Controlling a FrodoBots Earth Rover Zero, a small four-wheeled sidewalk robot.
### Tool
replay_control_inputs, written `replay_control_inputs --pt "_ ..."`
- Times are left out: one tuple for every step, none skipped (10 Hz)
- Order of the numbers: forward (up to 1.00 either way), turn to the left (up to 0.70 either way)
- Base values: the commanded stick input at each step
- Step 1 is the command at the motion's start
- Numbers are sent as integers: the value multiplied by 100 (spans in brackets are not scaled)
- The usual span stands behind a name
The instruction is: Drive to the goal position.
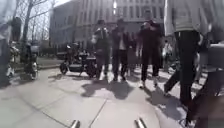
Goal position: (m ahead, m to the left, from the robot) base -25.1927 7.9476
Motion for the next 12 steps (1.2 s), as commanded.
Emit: replay_control_inputs --pt "0 85" --pt "0 85" --pt "0 85" --pt "0 85" --pt "0 85" --pt "0 85" --pt "0 85" --pt "0 85" --pt "0 85" --pt "0 85" --pt "0 85" --pt "0 85"
